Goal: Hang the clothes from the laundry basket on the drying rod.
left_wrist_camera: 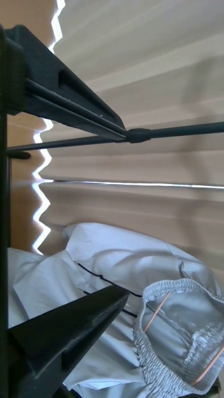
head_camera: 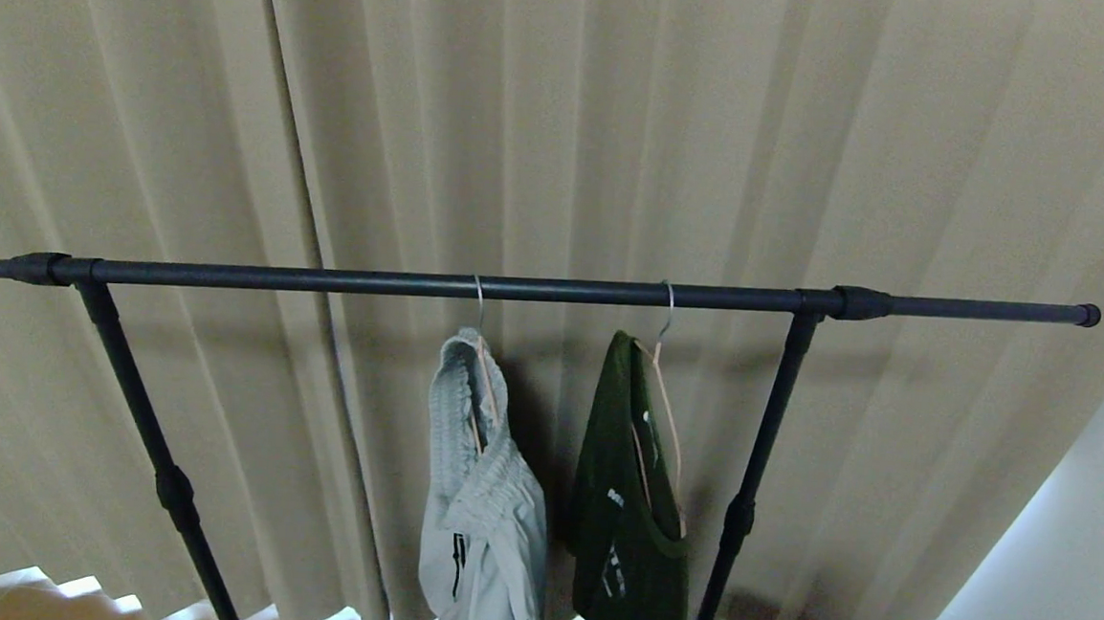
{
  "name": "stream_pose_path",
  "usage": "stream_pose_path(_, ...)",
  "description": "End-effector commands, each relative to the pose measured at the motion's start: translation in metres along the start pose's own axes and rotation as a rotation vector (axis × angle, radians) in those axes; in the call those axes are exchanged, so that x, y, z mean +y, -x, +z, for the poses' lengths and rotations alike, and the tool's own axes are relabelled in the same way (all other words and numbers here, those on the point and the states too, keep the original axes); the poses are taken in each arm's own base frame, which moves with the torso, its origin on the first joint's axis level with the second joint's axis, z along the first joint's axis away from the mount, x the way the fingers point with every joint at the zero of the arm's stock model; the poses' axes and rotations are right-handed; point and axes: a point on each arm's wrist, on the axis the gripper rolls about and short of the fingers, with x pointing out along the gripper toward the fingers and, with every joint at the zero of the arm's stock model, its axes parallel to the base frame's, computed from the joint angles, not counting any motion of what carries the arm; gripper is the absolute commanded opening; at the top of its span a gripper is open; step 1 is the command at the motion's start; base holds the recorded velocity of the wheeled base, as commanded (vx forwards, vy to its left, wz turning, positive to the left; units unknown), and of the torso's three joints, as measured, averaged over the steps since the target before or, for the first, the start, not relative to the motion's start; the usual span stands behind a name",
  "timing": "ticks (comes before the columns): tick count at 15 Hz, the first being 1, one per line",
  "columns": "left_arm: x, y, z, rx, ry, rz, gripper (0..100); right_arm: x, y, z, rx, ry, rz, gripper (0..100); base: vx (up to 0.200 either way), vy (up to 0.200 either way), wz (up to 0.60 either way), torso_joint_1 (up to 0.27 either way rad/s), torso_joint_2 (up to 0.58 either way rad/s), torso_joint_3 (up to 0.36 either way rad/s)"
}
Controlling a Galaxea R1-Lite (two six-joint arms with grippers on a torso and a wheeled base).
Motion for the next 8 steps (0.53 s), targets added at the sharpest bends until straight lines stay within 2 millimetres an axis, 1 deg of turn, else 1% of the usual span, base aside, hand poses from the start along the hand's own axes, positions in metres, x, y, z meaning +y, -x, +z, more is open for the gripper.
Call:
stream_pose_path(1, 0.0000, -0.0002, 0.0001, 0.002, 0.000, 0.000, 100, 0.0007, 0.0043, -0.0015, -0.065, -0.004, 0.050, 100, 0.000, 0.000, 0.00, 0.000, 0.00, 0.000)
stream_pose_path(8, 0.0000, -0.0002, 0.0001, 0.002, 0.000, 0.000, 100, 0.0010, 0.0042, -0.0019, -0.066, 0.039, 0.062, 100, 0.000, 0.000, 0.00, 0.000, 0.00, 0.000)
